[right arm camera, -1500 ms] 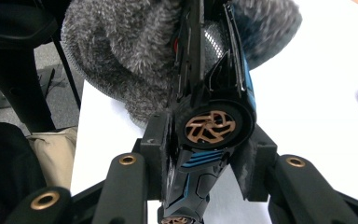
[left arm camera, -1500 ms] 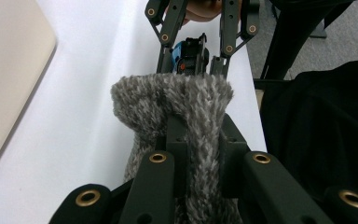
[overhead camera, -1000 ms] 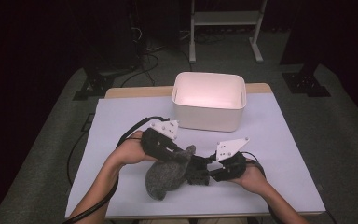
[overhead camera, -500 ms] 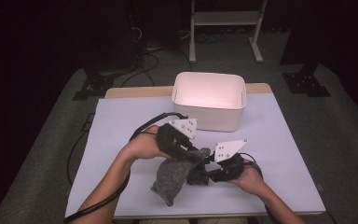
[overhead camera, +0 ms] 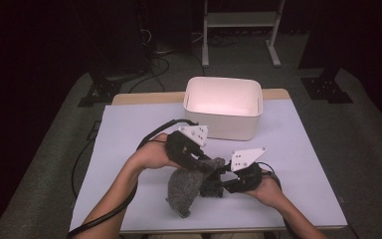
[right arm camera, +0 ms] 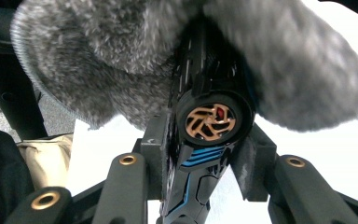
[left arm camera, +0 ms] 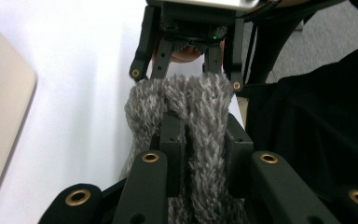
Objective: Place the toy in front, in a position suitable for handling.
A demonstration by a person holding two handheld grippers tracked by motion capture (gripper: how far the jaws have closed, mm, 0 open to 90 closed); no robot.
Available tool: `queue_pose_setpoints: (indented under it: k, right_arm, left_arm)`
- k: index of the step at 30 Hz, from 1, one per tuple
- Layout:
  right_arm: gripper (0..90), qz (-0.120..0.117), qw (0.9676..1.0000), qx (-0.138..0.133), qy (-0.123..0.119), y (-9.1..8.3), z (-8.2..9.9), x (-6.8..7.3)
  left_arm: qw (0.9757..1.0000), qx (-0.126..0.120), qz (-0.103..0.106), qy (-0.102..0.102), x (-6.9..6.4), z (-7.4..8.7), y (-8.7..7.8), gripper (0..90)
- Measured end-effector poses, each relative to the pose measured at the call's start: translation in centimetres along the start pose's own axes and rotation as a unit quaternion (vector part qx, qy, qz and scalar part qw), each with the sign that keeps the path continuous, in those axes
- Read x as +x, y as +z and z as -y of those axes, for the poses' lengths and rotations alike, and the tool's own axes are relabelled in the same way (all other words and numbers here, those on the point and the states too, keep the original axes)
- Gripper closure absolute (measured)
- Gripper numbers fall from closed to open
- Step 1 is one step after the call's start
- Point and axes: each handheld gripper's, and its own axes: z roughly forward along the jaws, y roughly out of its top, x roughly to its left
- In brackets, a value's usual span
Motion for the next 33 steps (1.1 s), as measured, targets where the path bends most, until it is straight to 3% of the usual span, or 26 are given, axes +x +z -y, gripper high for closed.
queue_pose_setpoints:
  k: [5,10,15,19,24,27,31,33]
  right_arm:
    - [59.9,-0.001,1.0000,0.005,0.002,-0.1,0.0,0.0]
    - [59.9,-0.001,1.0000,0.007,0.003,-0.2,0.0,0.0]
    - [59.9,0.000,0.9999,0.010,-0.001,-0.1,-0.2,0.0]
    - [59.8,-0.001,0.9999,0.011,-0.008,0.1,-0.4,0.1]
    - [59.8,0.002,0.9998,0.015,-0.012,0.3,-0.6,0.2]
    - [59.8,0.002,0.9999,0.009,-0.007,0.2,-0.4,0.2]
    - [59.8,0.004,0.9999,0.007,-0.011,0.5,-0.5,0.3]
    - [59.8,0.004,0.9999,0.006,-0.011,0.4,-0.4,0.3]
  left_arm:
    - [0.9998,-0.001,-0.010,-0.019,0.0,1.9,-0.5,74.4]
    - [0.9992,-0.011,-0.003,-0.039,0.2,3.9,-0.3,74.3]
    - [0.9989,-0.004,-0.006,-0.045,0.2,4.5,-0.6,74.3]
    - [0.9989,-0.025,0.001,-0.039,0.0,3.7,-1.0,74.3]
    - [0.9999,-0.007,-0.007,-0.009,-0.2,1.5,-0.6,74.5]
    - [0.9999,-0.008,0.000,0.009,-0.3,0.1,-0.2,74.8]
    - [0.9998,0.008,0.011,0.011,0.1,-0.7,1.1,74.7]
    - [0.9998,-0.002,0.017,0.008,0.2,-0.6,1.3,74.6]
